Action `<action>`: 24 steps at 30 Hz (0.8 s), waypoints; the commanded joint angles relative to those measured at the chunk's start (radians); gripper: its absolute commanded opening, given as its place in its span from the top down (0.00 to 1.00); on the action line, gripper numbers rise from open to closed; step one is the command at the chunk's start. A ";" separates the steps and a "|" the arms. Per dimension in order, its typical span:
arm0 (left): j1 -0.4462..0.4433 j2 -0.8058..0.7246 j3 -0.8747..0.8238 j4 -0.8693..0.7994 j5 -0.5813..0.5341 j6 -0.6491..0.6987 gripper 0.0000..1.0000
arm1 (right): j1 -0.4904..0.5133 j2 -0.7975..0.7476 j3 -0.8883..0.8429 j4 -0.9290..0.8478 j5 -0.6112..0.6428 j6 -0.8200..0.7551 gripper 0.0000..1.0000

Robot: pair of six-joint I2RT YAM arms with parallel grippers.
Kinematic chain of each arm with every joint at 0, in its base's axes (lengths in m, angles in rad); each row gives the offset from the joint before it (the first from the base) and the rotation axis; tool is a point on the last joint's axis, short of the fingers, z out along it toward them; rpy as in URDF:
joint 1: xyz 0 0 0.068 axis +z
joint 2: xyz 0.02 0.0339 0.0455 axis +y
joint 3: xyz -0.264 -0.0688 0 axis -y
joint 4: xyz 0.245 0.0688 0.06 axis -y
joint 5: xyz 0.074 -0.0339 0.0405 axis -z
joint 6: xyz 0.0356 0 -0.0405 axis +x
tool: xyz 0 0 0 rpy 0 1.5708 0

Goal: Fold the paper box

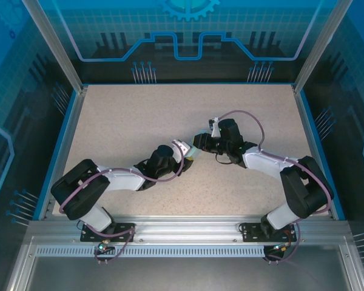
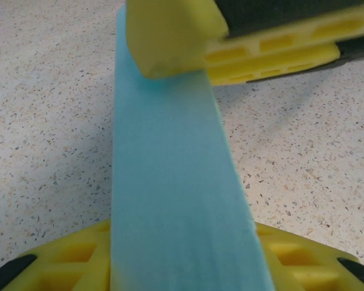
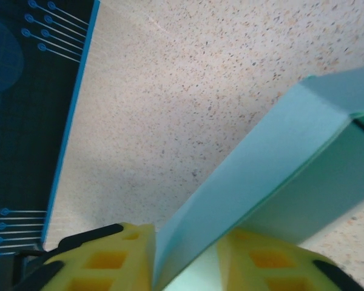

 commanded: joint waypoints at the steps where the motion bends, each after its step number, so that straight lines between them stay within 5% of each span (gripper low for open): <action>1: 0.007 -0.032 0.004 0.018 0.032 0.049 0.61 | -0.012 -0.056 0.048 -0.103 0.031 -0.115 0.57; 10: 0.127 -0.131 0.051 -0.086 0.200 0.035 0.64 | -0.103 -0.195 0.142 -0.281 0.080 -0.407 0.42; 24: 0.275 -0.219 0.307 -0.590 0.501 0.190 0.68 | -0.220 -0.098 0.365 -0.407 -0.215 -1.063 0.40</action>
